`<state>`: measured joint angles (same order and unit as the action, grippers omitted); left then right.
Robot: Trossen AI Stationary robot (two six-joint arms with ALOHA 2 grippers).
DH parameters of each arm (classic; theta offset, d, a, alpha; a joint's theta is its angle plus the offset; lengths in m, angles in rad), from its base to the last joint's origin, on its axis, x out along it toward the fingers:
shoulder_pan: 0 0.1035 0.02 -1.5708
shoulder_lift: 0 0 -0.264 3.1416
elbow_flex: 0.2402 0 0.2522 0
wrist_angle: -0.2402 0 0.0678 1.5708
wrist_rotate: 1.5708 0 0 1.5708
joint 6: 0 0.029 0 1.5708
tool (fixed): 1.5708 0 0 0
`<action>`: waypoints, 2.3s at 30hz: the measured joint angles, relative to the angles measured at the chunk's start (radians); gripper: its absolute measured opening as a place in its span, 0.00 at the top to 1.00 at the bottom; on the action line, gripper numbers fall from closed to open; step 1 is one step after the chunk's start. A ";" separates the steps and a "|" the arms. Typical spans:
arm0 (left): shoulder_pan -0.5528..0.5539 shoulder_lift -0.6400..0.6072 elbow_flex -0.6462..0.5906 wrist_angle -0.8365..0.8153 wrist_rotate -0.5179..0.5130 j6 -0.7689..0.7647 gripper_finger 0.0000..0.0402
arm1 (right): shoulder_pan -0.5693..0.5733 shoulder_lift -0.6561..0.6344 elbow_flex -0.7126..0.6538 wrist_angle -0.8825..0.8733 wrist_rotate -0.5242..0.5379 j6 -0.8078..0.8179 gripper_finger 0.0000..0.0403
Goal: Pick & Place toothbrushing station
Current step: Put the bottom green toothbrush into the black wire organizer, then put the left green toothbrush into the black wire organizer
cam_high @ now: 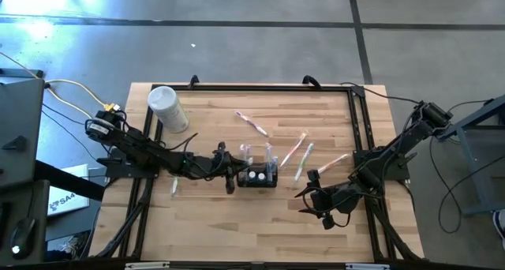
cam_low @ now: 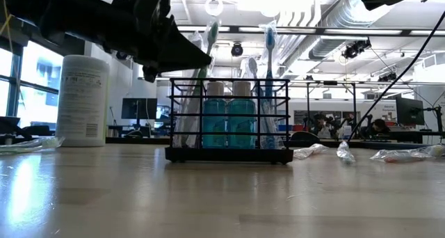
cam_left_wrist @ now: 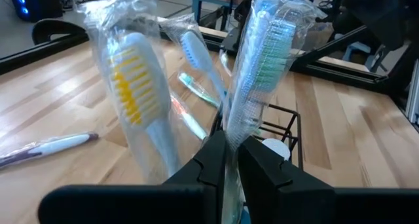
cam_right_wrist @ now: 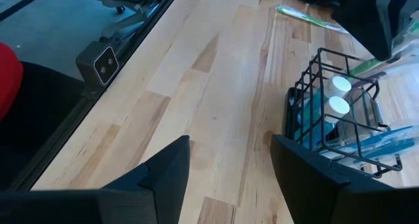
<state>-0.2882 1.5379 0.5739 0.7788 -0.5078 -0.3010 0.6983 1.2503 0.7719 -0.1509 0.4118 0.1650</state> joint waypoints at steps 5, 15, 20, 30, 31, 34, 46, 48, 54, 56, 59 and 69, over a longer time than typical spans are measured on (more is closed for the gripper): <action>0.000 0.000 0.000 0.003 0.000 -0.013 0.90 | 0.000 0.000 0.000 0.000 0.000 0.000 0.49; 0.001 0.000 0.000 -0.048 -0.001 -0.097 0.89 | 0.000 0.000 0.000 -0.001 0.000 0.000 0.49; 0.000 -0.001 0.001 -0.046 0.005 -0.093 0.89 | 0.000 0.000 0.000 -0.002 0.000 0.000 0.49; 0.000 -0.001 0.001 -0.027 0.022 -0.092 0.62 | 0.000 0.000 -0.001 -0.003 -0.001 0.000 0.49; 0.000 -0.001 0.001 -0.026 0.022 -0.085 0.59 | 0.000 0.000 -0.001 -0.003 -0.001 0.000 0.49; 0.000 -0.006 0.001 -0.022 0.021 -0.072 0.51 | 0.000 0.000 -0.001 -0.003 -0.001 0.000 0.49; 0.000 -0.090 0.002 -0.049 0.029 -0.060 0.49 | 0.000 0.000 -0.001 -0.015 -0.001 -0.002 0.49; 0.000 -0.115 0.002 -0.061 0.030 -0.041 0.49 | 0.000 0.000 -0.001 -0.018 -0.001 -0.002 0.49; -0.002 -0.212 0.042 -0.200 0.031 0.014 0.49 | 0.023 0.000 -0.001 -0.027 -0.001 -0.001 0.49; -0.011 -0.236 0.096 -0.330 0.030 0.009 0.49 | 0.039 0.000 -0.001 -0.037 -0.001 0.002 0.49; -0.032 -0.248 0.214 -0.589 0.018 0.002 0.49 | 0.067 0.000 -0.001 -0.066 0.010 0.025 0.49; -0.165 -0.179 0.654 -1.591 -0.014 -0.474 0.49 | 0.149 0.000 -0.001 -0.140 0.135 0.094 0.49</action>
<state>-0.4532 1.3587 1.2283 -0.8124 -0.5217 -0.7753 0.8468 1.2507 0.7712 -0.2912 0.5468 0.2587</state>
